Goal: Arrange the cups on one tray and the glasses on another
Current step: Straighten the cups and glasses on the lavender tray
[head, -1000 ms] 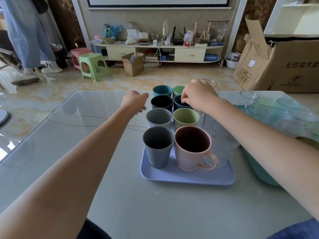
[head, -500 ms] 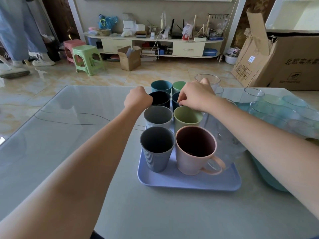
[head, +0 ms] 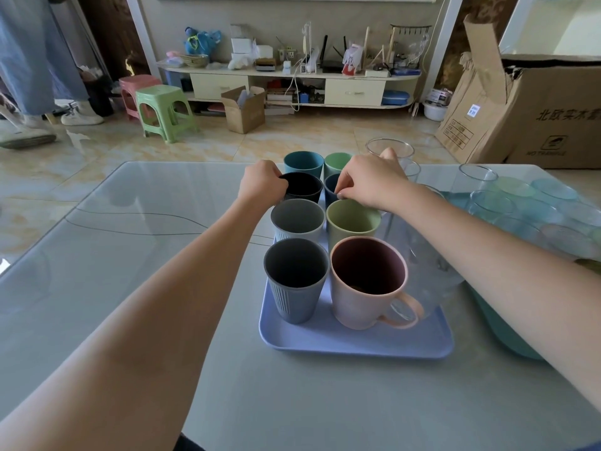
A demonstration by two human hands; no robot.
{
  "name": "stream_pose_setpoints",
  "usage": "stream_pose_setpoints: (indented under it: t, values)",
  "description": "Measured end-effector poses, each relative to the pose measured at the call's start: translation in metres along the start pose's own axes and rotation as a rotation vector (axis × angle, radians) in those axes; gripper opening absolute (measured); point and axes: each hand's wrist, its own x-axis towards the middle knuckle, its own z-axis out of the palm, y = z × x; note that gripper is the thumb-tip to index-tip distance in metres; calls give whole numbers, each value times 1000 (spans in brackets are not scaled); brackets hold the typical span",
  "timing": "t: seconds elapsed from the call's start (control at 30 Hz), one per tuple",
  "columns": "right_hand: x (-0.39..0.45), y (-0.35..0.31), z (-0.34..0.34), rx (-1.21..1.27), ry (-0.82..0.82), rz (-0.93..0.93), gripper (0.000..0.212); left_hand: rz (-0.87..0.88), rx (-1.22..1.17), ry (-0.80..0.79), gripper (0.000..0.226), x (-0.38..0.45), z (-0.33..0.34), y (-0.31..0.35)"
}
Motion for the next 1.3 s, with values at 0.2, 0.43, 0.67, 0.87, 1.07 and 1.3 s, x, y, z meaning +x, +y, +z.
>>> stream_pose_setpoints:
  t: [0.2,0.43,0.67,0.87,1.07,1.3]
  values:
    - [2,-1,1,8,-2,-2,13,-20,2,-18,20,2,2,-1]
    - [5,2,-5,65,90,10,17,5,55,38,27,2,1,-2]
    - [47,11,-20,-52,149,-6,14,65,-127,30,34,22,-2,-4]
    - [75,12,-6,-192,16,-38,17,76,-249,-133,33,45,21,-9]
    - [84,14,7,-106,-60,-23,18,-37,-348,-109,28,58,24,-10]
    - [84,14,10,-9,-50,18,11,-38,-324,-132,10,57,21,-9]
